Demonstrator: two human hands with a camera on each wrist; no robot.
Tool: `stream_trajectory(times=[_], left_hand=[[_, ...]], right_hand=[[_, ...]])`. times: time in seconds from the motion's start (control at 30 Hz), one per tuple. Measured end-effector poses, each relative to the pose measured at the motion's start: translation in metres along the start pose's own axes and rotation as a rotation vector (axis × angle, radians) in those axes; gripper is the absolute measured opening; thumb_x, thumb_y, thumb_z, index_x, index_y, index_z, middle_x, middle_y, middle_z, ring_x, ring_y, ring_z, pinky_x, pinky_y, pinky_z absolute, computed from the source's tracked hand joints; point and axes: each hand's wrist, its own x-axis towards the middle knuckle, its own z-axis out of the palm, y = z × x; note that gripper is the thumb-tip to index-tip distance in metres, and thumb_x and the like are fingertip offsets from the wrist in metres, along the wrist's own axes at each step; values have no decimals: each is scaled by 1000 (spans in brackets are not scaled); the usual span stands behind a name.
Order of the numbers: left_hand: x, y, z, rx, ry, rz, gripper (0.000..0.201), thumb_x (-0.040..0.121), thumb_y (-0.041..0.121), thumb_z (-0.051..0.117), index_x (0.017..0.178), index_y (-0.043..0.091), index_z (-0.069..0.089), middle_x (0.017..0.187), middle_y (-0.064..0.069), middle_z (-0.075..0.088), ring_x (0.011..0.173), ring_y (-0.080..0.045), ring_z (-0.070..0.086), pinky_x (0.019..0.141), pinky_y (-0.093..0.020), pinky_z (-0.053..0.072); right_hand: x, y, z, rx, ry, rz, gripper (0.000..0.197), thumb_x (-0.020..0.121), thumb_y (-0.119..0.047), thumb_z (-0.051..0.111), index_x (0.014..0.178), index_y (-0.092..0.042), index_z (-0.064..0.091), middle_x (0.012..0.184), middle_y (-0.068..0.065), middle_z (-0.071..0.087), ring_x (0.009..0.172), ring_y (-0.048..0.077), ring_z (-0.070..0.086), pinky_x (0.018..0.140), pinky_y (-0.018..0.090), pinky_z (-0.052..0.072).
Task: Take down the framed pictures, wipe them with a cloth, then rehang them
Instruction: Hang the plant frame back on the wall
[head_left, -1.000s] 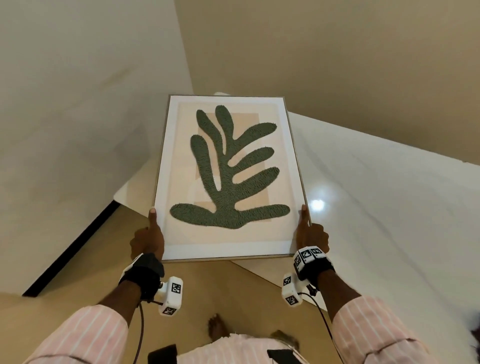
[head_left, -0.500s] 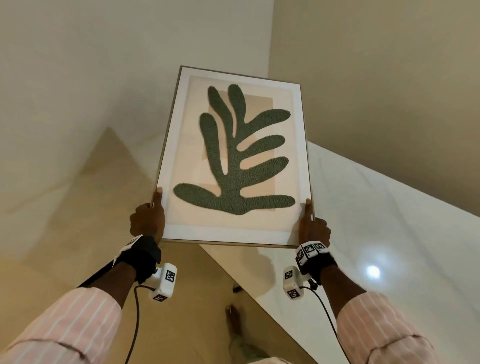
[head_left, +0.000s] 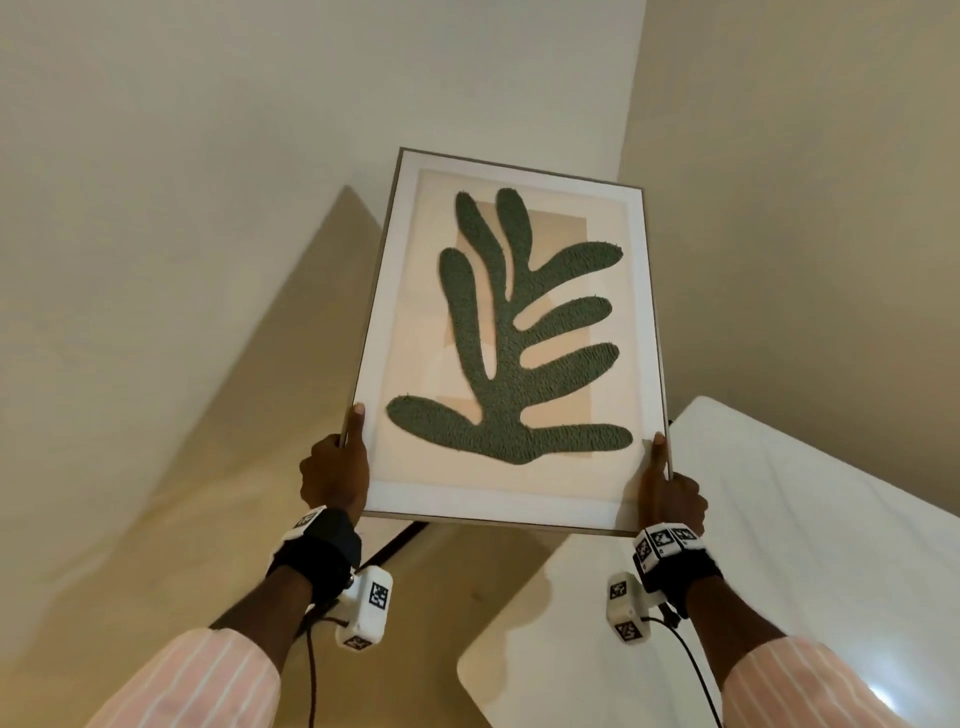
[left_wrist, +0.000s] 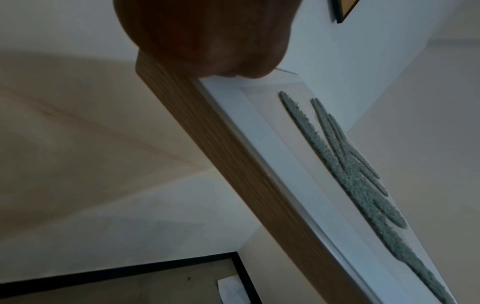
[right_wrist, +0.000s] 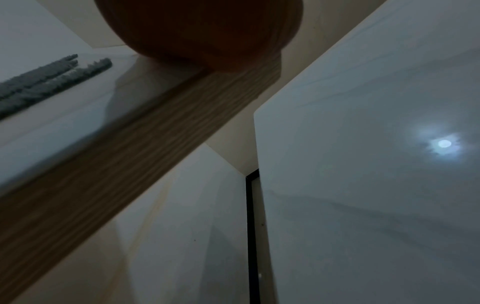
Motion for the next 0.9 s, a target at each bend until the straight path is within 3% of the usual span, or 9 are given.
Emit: stream_trajectory(times=[0.2, 0.3, 0.33, 0.4, 0.53, 0.67, 0.8, 0.9], left_hand=[[94, 48, 21, -113, -49, 171, 74, 86, 76, 38, 56, 10, 51, 67, -12, 58, 68, -31, 53, 66, -36, 42], [141, 77, 28, -160, -58, 254, 76, 86, 75, 37, 57, 6, 52, 63, -11, 59, 65, -27, 53, 63, -34, 41], [156, 84, 30, -173, -61, 279, 76, 86, 75, 37, 57, 7, 51, 62, -11, 58, 64, -26, 53, 63, -34, 41], [191, 107, 32, -187, -52, 331, 75, 86, 76, 36, 56, 8, 50, 62, -10, 58, 65, -27, 53, 64, -34, 42], [235, 158, 34, -239, -75, 391, 70, 88, 71, 42, 56, 9, 50, 65, -11, 56, 63, -26, 48, 66, -34, 38], [270, 205, 46, -293, -74, 427, 72, 88, 71, 44, 53, 9, 44, 59, -10, 51, 57, -23, 44, 57, -31, 34], [303, 246, 67, -342, -63, 458, 72, 85, 76, 43, 53, 12, 45, 59, -8, 52, 60, -27, 48, 58, -31, 36], [313, 280, 83, -389, -72, 554, 67, 87, 71, 46, 51, 15, 44, 54, -4, 50, 58, -24, 48, 56, -29, 32]], right_hand=[[32, -74, 46, 73, 62, 4, 105, 75, -90, 25, 119, -1, 59, 122, 26, 55, 117, 40, 51, 100, 49, 41], [41, -111, 65, 164, 91, -6, 91, 81, -83, 32, 97, 2, 62, 107, 28, 57, 111, 42, 54, 95, 47, 42], [41, -122, 70, 184, 91, -10, 89, 82, -82, 33, 95, 2, 62, 110, 29, 58, 111, 42, 54, 95, 46, 41], [45, -150, 82, 196, 108, -29, 98, 81, -84, 29, 109, 3, 63, 122, 29, 59, 115, 42, 54, 96, 45, 41], [54, -199, 92, 232, 183, -17, 115, 69, -96, 20, 119, -1, 62, 124, 26, 60, 114, 41, 56, 98, 46, 43], [68, -249, 94, 316, 257, -2, 107, 70, -95, 28, 119, -6, 62, 123, 23, 59, 113, 39, 57, 96, 46, 43], [101, -291, 95, 392, 310, -13, 100, 77, -88, 31, 123, -3, 56, 127, 26, 54, 117, 40, 53, 100, 47, 40], [136, -322, 90, 407, 332, -33, 100, 79, -86, 32, 125, 1, 53, 129, 29, 51, 120, 42, 50, 102, 49, 39]])
